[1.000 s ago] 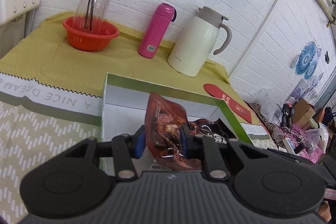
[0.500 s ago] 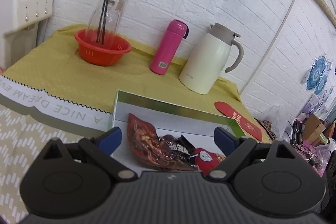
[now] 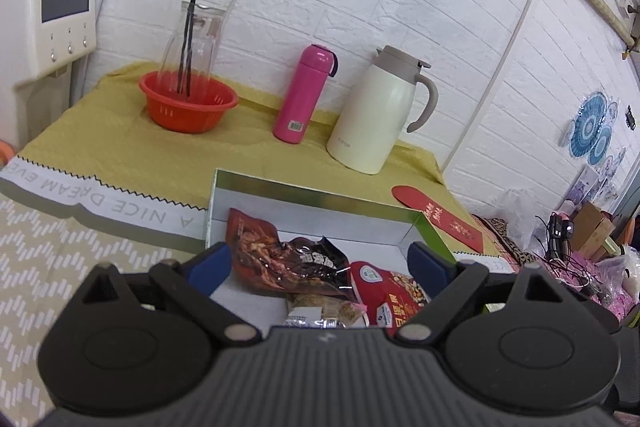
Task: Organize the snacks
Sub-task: 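Move both tools back over the remaining snacks on the table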
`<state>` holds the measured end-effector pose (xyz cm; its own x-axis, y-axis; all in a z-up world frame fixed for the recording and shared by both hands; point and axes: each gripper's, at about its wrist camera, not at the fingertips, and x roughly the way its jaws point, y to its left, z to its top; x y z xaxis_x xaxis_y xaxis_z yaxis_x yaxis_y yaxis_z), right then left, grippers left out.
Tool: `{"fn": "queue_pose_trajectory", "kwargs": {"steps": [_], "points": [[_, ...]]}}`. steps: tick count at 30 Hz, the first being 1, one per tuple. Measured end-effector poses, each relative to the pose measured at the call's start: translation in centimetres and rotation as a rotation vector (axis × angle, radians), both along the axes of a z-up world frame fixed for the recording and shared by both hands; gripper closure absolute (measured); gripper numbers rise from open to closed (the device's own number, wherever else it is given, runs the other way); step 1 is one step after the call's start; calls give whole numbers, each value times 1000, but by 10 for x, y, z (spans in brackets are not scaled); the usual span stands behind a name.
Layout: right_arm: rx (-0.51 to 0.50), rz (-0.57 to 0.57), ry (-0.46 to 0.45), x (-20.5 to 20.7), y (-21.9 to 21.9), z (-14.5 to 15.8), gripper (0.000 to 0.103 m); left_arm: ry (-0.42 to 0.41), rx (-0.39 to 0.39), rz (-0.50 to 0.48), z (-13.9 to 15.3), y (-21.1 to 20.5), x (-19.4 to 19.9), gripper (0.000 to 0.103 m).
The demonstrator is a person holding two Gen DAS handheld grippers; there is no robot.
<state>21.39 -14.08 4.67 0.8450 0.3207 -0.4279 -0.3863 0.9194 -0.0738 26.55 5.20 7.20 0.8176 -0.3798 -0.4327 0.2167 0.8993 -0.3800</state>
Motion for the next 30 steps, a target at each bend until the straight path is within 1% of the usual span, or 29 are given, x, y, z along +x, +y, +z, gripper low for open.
{"fn": "queue_pose_trajectory", "kwargs": {"steps": [4, 8, 12, 17, 21, 26, 30], "points": [[-12, -25, -15, -26, -1, 7, 0, -4, 4, -24, 7, -5, -25, 14], [-9, -25, 1, -54, -7, 9, 0, 4, 19, -47, 11, -10, -56, 14], [24, -23, -2, -92, -22, 9, 0, 14, 48, -72, 6, -14, -94, 14], [73, -23, -19, -140, -41, 0, 0, 35, 52, -113, -14, -18, -135, 14], [76, -50, -9, -169, -53, -18, 0, 54, 40, -138, -37, -18, -161, 14], [6, -81, 70, -191, -63, -52, 0, 122, -15, -171, -67, -13, -181, 14], [13, -109, 157, -185, -71, -69, 0, 148, -5, -188, -83, -15, -188, 14]]}}
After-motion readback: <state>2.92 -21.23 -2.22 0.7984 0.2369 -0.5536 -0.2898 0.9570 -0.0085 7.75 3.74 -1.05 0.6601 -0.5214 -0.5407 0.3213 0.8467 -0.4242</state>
